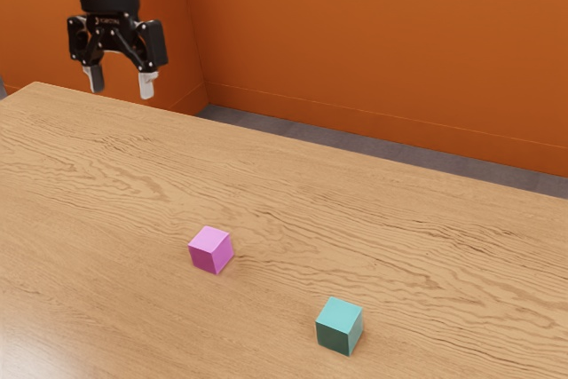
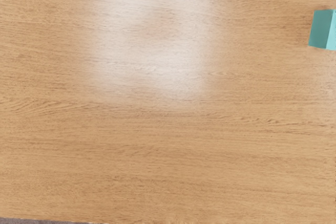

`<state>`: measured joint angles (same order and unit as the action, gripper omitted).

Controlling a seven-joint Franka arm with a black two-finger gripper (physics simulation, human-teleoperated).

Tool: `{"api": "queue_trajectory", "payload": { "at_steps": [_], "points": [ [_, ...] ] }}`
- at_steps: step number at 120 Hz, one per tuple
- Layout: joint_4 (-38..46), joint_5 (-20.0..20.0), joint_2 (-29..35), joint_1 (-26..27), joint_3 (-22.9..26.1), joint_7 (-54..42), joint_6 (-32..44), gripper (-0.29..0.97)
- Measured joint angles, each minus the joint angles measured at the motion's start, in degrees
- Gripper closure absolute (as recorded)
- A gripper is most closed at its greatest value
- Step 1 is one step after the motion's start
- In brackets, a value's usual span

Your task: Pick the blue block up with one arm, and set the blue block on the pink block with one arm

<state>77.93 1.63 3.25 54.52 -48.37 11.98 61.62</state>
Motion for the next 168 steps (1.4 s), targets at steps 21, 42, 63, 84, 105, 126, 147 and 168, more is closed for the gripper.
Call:
{"api": "queue_trajectory", "payload": {
  "at_steps": [21, 42, 63, 84, 105, 126, 147, 168],
  "points": [
    [0.38, -0.04, 0.36, -3.5, 0.18, 1.89, 0.04, 0.02],
    [8.04, -0.34, 3.21, -1.09, 0.6, 4.06, 6.78, 0.02],
    [29.63, 0.19, -0.14, -0.98, 6.34, 6.01, 28.21, 0.02],
    [26.64, 7.64, -17.26, -1.67, 13.31, 7.55, 45.78, 0.02],
    [20.45, 13.86, -27.57, -4.46, 19.29, 9.66, 58.56, 0.02],
    [28.52, 15.16, -25.09, -1.84, 22.08, 8.15, 68.65, 0.02],
    [30.52, 14.4, -24.49, -0.42, 22.15, 2.89, 69.97, 0.02],
    [30.72, 14.22, -23.94, 1.82, 21.84, -0.7, 68.51, 0.02]
  ]
}}
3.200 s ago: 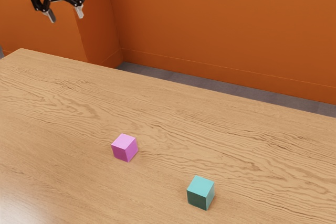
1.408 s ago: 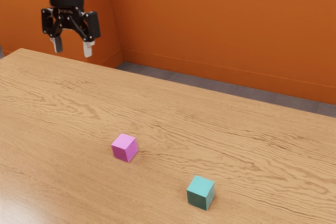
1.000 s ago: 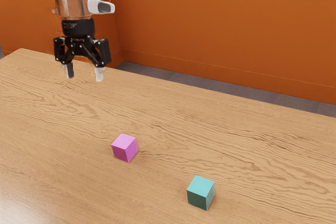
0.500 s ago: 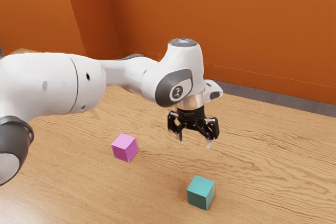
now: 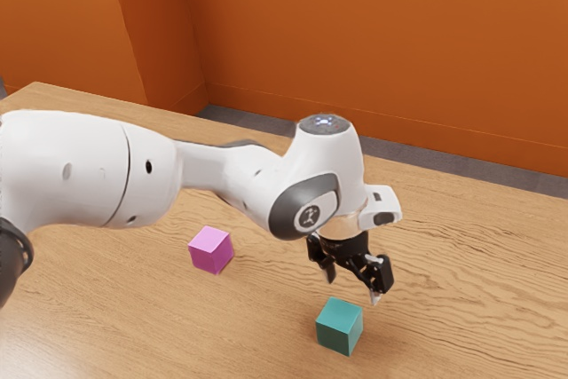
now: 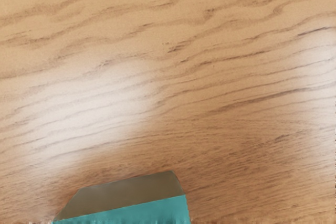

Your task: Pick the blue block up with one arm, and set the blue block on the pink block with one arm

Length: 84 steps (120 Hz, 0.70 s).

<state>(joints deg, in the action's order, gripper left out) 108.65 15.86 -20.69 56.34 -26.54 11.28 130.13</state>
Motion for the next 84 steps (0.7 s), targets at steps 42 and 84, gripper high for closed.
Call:
{"api": "queue_trajectory", "payload": {
  "at_steps": [42, 84],
  "points": [
    [8.01, 1.7, 3.53, 0.96, -0.02, -3.32, 0.18, 0.02],
    [7.49, 0.73, 2.82, 0.33, -0.06, -1.87, 2.25, 0.02]
  ]
}}
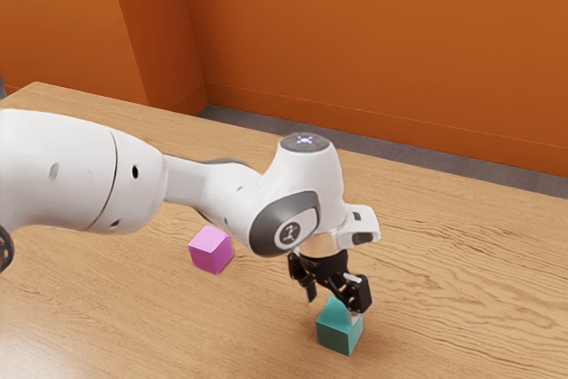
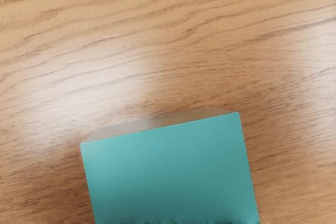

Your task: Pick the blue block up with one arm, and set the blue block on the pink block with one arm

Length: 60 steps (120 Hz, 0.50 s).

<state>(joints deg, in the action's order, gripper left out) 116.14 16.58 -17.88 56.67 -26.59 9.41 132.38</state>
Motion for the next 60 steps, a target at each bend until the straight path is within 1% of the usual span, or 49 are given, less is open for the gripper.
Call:
{"api": "queue_trajectory", "payload": {
  "at_steps": [6, 17, 26, 44, 60],
  "points": [
    [-0.01, -0.32, -0.18, 0.02, -0.01, 0.6, 0.06, 0.02],
    [-0.21, -2.48, -0.41, -0.27, 0.0, 2.13, 0.16, 0.02],
    [-1.06, -3.47, -0.6, -0.14, 0.02, 3.29, 0.31, 0.02],
    [-1.28, -3.78, -1.05, 0.41, 0.21, 5.89, 1.24, 0.02],
    [-1.17, -3.46, -2.36, -0.29, 0.44, 7.8, 2.01, 0.02]
  ]
}}
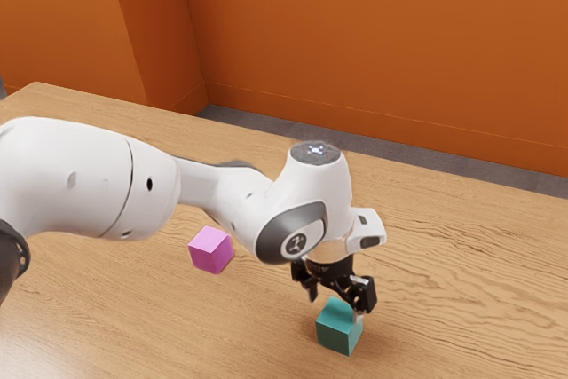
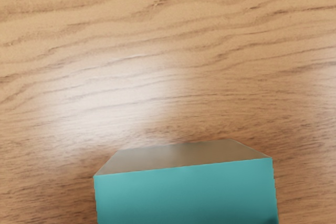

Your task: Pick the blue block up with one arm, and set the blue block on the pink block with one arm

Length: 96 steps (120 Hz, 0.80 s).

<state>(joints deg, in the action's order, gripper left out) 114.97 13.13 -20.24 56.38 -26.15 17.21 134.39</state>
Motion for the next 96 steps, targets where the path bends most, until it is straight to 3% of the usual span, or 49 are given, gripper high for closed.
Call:
{"api": "queue_trajectory", "payload": {
  "at_steps": [96],
  "points": [
    [0.27, 2.47, -3.73, -0.3, 1.0, 5.38, 2.4, 0.02]
  ]
}}
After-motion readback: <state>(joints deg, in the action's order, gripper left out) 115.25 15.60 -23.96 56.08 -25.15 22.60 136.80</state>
